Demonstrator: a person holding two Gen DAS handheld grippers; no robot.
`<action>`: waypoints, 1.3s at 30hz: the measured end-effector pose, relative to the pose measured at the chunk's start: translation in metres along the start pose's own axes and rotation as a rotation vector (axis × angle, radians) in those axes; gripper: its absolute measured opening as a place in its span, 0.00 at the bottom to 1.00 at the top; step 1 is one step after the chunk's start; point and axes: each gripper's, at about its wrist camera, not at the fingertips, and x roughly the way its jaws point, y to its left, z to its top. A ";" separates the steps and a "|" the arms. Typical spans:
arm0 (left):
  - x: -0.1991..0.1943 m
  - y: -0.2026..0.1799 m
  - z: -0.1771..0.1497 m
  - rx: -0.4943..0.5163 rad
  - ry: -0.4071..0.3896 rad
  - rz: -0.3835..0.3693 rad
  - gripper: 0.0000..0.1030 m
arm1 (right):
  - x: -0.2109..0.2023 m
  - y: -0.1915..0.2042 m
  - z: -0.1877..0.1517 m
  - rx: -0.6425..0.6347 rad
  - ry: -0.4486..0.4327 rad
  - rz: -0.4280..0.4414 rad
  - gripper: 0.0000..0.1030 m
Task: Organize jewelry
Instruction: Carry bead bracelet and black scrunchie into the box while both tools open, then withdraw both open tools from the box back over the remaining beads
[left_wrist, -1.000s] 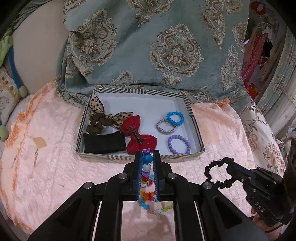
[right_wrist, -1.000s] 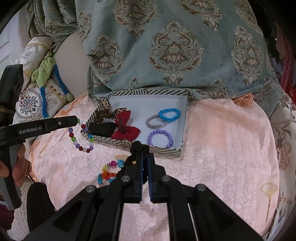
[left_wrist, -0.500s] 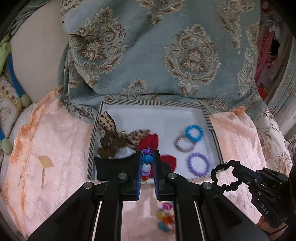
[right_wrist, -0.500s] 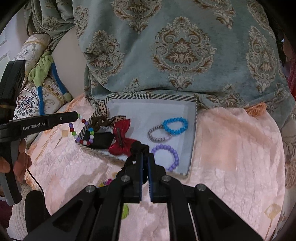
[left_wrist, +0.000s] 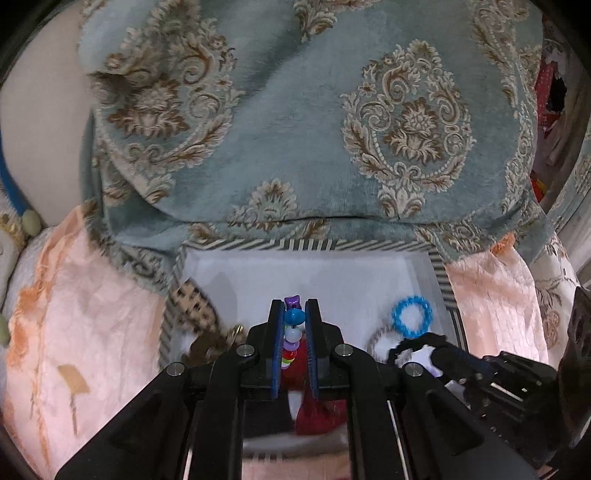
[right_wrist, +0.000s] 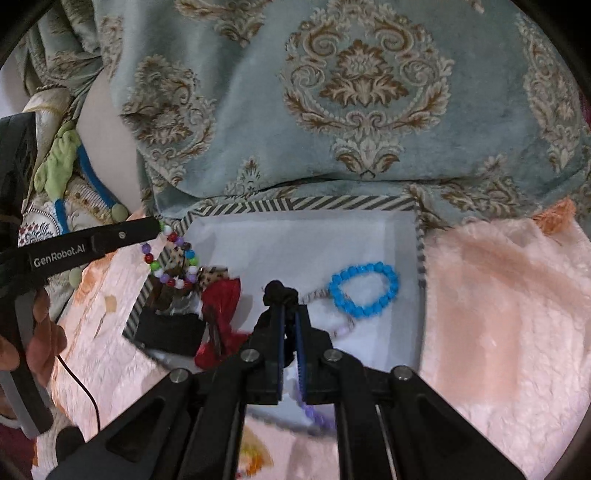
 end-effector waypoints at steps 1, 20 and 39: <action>0.008 0.002 0.004 -0.005 -0.002 -0.008 0.00 | 0.008 -0.001 0.005 0.011 0.002 0.006 0.06; 0.083 0.057 -0.007 -0.116 0.086 0.050 0.12 | 0.100 -0.011 0.027 0.008 0.087 -0.113 0.42; 0.001 0.027 -0.056 -0.030 0.035 0.127 0.15 | 0.013 0.012 -0.017 -0.026 0.055 -0.117 0.50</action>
